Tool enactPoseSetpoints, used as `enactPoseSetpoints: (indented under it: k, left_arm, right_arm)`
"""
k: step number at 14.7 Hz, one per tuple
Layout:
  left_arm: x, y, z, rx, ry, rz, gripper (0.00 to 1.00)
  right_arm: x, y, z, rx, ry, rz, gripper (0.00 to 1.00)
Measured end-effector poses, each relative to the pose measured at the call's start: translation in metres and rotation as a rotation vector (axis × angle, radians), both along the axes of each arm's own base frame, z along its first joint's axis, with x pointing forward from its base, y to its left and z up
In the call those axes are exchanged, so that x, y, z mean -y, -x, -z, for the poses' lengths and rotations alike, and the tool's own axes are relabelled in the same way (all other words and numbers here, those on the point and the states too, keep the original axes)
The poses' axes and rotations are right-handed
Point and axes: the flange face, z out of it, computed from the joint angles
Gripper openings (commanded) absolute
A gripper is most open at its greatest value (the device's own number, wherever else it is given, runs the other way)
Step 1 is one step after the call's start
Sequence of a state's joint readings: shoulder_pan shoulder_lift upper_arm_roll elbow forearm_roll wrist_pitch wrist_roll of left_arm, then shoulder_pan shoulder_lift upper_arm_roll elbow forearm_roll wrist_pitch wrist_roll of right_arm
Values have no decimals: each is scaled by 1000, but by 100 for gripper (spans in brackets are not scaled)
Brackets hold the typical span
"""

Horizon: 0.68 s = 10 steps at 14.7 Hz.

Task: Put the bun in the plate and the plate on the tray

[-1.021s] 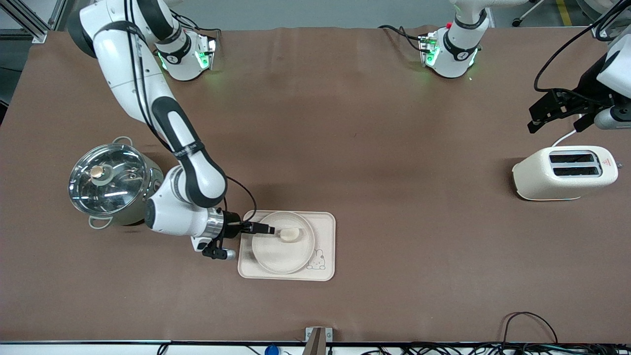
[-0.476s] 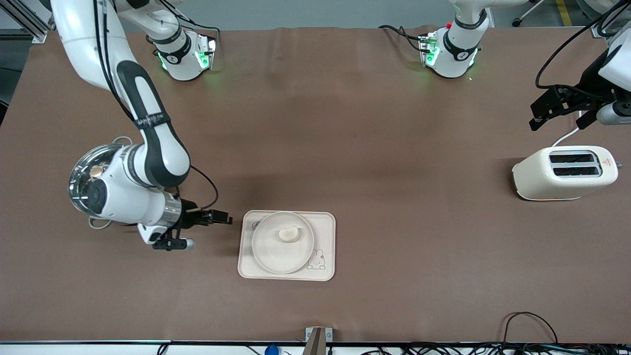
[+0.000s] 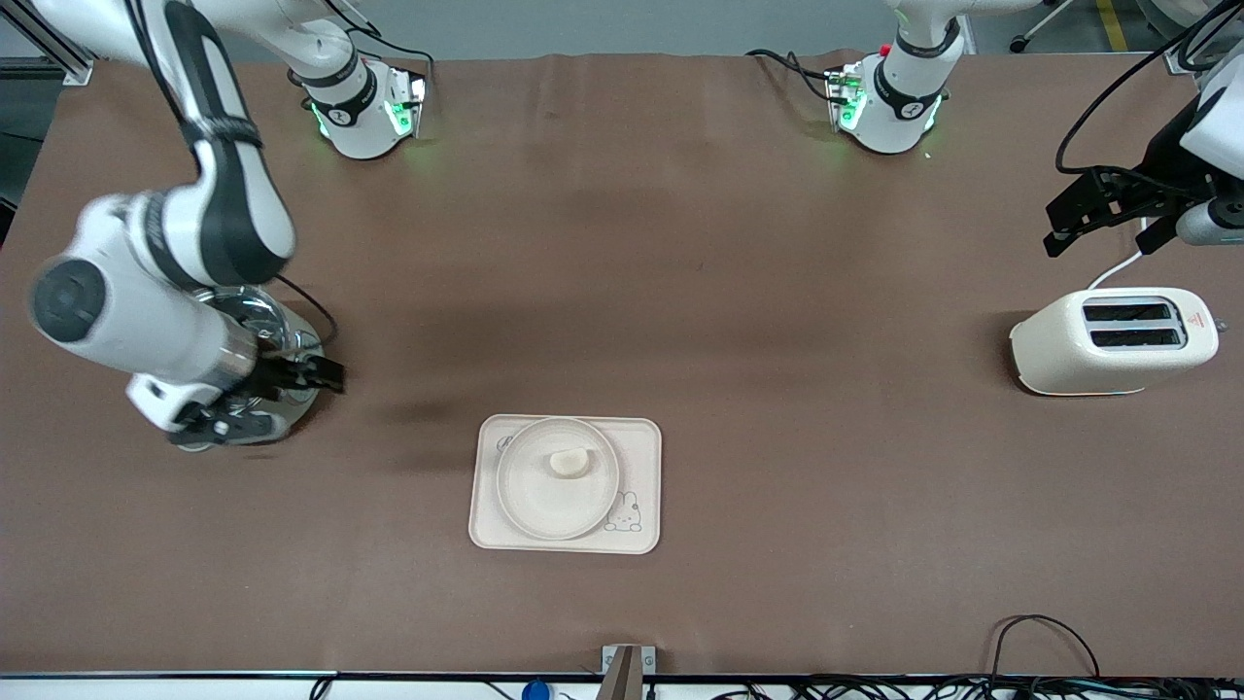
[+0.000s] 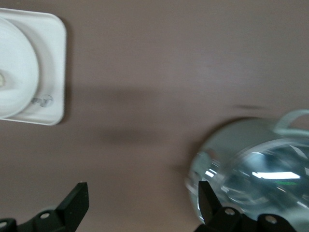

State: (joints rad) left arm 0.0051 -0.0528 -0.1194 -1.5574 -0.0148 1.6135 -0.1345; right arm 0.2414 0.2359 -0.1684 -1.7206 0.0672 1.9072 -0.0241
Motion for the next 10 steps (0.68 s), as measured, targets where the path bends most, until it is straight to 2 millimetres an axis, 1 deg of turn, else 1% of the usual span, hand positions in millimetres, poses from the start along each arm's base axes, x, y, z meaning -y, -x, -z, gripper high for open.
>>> enactPoseSetpoints:
  k: [2,4,6,8,9,10]
  left_arm:
    - [0,0,-4,7,1,1,100]
    - [2,1,-6,10,1,5,100]
    - [4,1,-6,10,1,9,100]
    - [5,1,-6,9,1,12,100]
    - [6,1,-6,9,0,13,100]
    - [6,1,-6,10,1,14,100]
  right_arm:
    - [35,25,-49,-22,8,39,100]
    - [60,53,-91,-38,-1,69,100]
    - [80,82,-135,-24,12,87,100]
    - [95,114,-178,14,21,103,100]
    - [100,127,-195,40,19,108,100]
    - [104,137,-208,69,27,112,100]
